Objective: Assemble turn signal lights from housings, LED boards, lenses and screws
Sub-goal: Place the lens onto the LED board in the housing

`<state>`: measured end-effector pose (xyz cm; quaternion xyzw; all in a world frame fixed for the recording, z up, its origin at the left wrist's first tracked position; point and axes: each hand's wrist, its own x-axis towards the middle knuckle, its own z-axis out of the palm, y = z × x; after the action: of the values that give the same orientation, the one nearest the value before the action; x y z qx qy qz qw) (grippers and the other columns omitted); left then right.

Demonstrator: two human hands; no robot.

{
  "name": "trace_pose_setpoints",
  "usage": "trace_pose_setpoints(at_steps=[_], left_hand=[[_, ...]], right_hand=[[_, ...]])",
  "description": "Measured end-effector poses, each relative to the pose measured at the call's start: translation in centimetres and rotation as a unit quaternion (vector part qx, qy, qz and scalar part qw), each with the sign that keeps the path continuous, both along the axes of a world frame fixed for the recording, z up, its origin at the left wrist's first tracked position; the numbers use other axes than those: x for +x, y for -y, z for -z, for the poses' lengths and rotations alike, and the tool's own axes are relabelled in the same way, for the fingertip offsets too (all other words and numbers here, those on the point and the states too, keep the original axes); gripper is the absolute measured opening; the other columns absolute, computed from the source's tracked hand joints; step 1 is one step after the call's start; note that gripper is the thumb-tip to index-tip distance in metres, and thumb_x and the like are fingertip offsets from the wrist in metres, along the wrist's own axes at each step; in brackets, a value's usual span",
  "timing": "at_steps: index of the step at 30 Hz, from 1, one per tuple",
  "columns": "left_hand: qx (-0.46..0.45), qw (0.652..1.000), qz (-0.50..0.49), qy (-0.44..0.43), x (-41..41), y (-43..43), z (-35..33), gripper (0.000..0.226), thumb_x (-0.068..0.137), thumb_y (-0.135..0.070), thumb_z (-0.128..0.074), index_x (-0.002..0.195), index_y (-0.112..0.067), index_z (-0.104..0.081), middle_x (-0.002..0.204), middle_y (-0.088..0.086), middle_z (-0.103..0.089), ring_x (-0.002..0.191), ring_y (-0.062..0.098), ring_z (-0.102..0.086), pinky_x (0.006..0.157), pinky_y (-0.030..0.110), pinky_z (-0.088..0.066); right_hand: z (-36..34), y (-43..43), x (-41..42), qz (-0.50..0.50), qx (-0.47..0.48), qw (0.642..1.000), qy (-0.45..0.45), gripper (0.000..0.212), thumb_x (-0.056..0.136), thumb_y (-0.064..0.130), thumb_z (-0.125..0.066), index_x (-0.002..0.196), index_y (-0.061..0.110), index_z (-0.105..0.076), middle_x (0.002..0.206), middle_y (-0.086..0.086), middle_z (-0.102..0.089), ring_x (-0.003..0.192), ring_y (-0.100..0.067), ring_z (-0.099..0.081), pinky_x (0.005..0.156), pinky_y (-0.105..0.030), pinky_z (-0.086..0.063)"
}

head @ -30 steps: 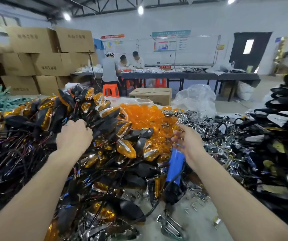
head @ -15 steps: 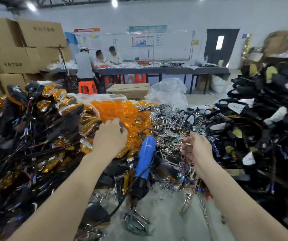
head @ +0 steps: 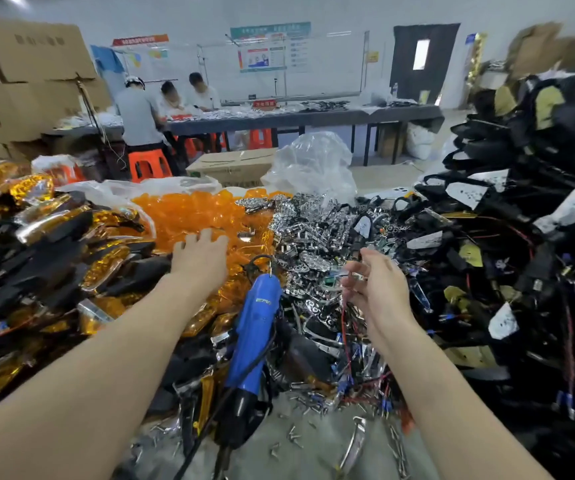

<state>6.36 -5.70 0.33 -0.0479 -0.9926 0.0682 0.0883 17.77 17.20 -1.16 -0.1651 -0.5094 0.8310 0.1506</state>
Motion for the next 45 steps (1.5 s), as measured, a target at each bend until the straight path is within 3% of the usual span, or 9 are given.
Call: trace_pose_setpoints(at_steps=[10, 14, 21, 27, 31, 34, 37, 41, 45], left_hand=[[-0.026, 0.998, -0.029, 0.041, -4.1, -2.1, 0.1, 0.049, 0.099, -0.023, -0.043, 0.148, -0.019, -0.039, 0.153, 0.018, -0.036, 0.140, 0.042, -0.032, 0.117, 0.057, -0.023], [-0.056, 0.989, -0.070, 0.115, -4.5, -1.4, -0.5, 0.041, 0.100, -0.028, -0.050, 0.139, -0.012, -0.048, 0.145, 0.019, -0.041, 0.131, 0.043, -0.042, 0.109, 0.055, -0.037], [-0.065, 0.998, -0.012, -0.012, -4.2, 0.2, -1.7, 0.030, 0.102, -0.028, -0.050, 0.125, -0.010, -0.057, 0.125, 0.016, -0.057, 0.116, 0.037, -0.053, 0.095, 0.051, -0.045], [0.001, 0.998, -0.020, -0.051, -2.6, 0.4, -4.3, 0.033, 0.103, -0.033, -0.050, 0.117, -0.004, -0.054, 0.102, 0.016, -0.062, 0.094, 0.035, -0.059, 0.069, 0.044, -0.042], [0.028, 0.999, -0.022, -0.036, -1.0, 0.5, -5.5, 0.033, 0.104, -0.034, -0.048, 0.111, -0.003, -0.056, 0.097, 0.015, -0.061, 0.087, 0.033, -0.060, 0.072, 0.045, -0.049], [0.154, 0.984, 0.038, -0.077, 0.7, -0.4, -6.6, 0.030, 0.103, -0.032, -0.051, 0.099, -0.005, -0.062, 0.098, 0.018, -0.065, 0.080, 0.030, -0.063, 0.062, 0.037, -0.047], [0.389, 0.916, 0.093, -0.008, 4.2, -2.9, -7.6, 0.032, 0.103, -0.040, -0.050, 0.096, -0.011, -0.061, 0.078, 0.005, -0.064, 0.060, 0.015, -0.053, 0.052, 0.028, -0.043], [0.624, 0.741, 0.180, 0.170, 10.4, -7.2, -6.1, 0.033, 0.100, -0.041, -0.055, 0.099, -0.011, -0.066, 0.080, 0.002, -0.065, 0.064, 0.010, -0.056, 0.063, 0.028, -0.051], [0.726, 0.602, 0.193, 0.270, 15.2, -10.7, -3.3, 0.024, 0.102, -0.028, -0.055, 0.104, -0.005, -0.061, 0.078, 0.002, -0.072, 0.063, 0.012, -0.064, 0.058, 0.025, -0.055]], right_hand=[[0.2, -1.8, -1.5, 0.024, -0.034, 0.999, -0.018, 0.019, 0.107, 0.011, -0.044, 0.114, 0.017, -0.060, 0.075, 0.000, -0.067, 0.051, -0.009, -0.060, 0.046, -0.024, -0.051], [0.5, -1.6, -1.6, 0.027, -0.041, 0.998, -0.026, 0.018, 0.108, 0.013, -0.044, 0.115, 0.018, -0.060, 0.077, 0.000, -0.067, 0.052, -0.009, -0.060, 0.048, -0.024, -0.051], [0.4, -1.3, -1.3, 0.026, -0.036, 0.998, -0.032, 0.019, 0.108, 0.014, -0.043, 0.112, 0.018, -0.060, 0.072, 0.002, -0.067, 0.053, -0.009, -0.061, 0.049, -0.024, -0.051], [-0.5, -1.4, -0.3, 0.033, -0.026, 0.999, -0.026, 0.020, 0.107, 0.013, -0.042, 0.108, 0.019, -0.061, 0.072, 0.002, -0.067, 0.050, -0.009, -0.061, 0.048, -0.024, -0.052], [-1.1, -1.4, 1.0, 0.028, -0.022, 0.999, -0.033, 0.018, 0.107, 0.015, -0.042, 0.108, 0.019, -0.060, 0.063, 0.007, -0.068, 0.050, -0.009, -0.060, 0.048, -0.023, -0.052], [-1.8, -1.4, 2.0, 0.016, -0.013, 0.999, -0.033, 0.017, 0.107, 0.015, -0.045, 0.109, 0.019, -0.061, 0.065, 0.006, -0.069, 0.050, -0.010, -0.060, 0.048, -0.024, -0.052], [-2.3, -1.1, 2.8, -0.027, 0.017, 0.999, -0.033, 0.012, 0.106, 0.021, -0.053, 0.109, 0.021, -0.064, 0.078, 0.004, -0.074, 0.059, -0.012, -0.066, 0.050, -0.025, -0.054], [-2.3, 0.1, 4.1, -0.074, 0.077, 0.992, -0.063, 0.022, 0.103, 0.041, -0.059, 0.117, 0.026, -0.067, 0.111, 0.003, -0.075, 0.092, -0.014, -0.074, 0.072, -0.028, -0.060], [-2.1, 0.3, 5.9, -0.028, 0.098, 0.990, -0.102, 0.026, 0.105, 0.035, -0.056, 0.095, 0.025, -0.077, 0.094, 0.003, -0.080, 0.082, -0.011, -0.074, 0.071, -0.028, -0.057]])
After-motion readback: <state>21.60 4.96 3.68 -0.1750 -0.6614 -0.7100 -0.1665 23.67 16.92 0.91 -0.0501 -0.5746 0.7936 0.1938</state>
